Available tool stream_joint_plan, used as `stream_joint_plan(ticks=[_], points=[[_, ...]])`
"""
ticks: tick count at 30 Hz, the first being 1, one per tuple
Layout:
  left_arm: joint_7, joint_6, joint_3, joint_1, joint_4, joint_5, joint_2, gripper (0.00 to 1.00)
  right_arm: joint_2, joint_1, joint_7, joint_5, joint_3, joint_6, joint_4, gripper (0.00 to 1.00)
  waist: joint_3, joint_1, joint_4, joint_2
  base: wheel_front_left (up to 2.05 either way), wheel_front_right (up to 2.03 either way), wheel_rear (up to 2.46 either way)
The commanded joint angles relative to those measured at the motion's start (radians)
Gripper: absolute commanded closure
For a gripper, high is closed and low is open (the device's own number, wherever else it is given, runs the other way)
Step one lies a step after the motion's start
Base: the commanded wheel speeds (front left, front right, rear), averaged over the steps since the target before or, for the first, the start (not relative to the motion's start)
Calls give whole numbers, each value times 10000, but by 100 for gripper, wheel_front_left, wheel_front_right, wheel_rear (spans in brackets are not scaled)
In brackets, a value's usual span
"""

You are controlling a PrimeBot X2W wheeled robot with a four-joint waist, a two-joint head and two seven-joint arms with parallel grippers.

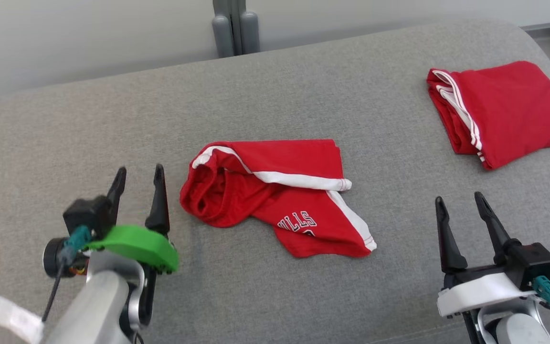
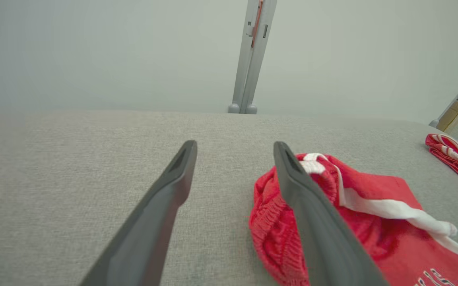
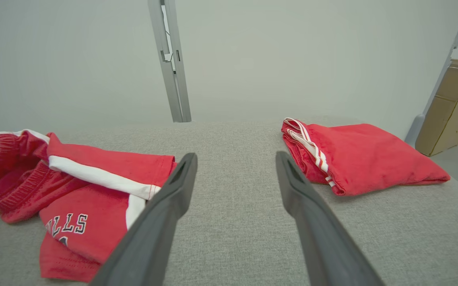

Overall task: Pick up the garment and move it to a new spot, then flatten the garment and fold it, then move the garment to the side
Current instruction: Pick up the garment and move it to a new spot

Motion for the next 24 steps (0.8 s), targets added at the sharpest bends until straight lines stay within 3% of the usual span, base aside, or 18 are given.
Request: stream_joint_plan(ticks=[1, 6, 11, 19, 24], points=[[-21, 18, 363, 698, -601, 661, -28, 0, -25, 228, 1, -87, -117, -15, -7, 0, -643, 0, 646, -1, 0, 0, 0], [-10, -272, 1633, 3009, -2283, 2120, -570, 0, -22, 603, 1, -180, -469, -15, 53, 0, -1086, 0, 1111, -1, 0, 0, 0], [-11, -934, 3060, 4829, -3250, 3462, -1260, 0, -23, 869, 1, -197, -781, -15, 0, 0, -1386, 0, 1412, -1, 0, 0, 0], [-12, -2096, 4881, 6186, -3872, 4967, -1999, 0, -24, 1260, 1, -14, -1041, -15, -80, 0, -1609, 0, 1530, -1, 0, 0, 0], [-12, -2594, 5476, 6235, -3891, 5369, -2298, 0, -24, 1300, 1, 30, -1035, -15, 28, 0, -1602, 0, 1508, -1, 0, 0, 0]])
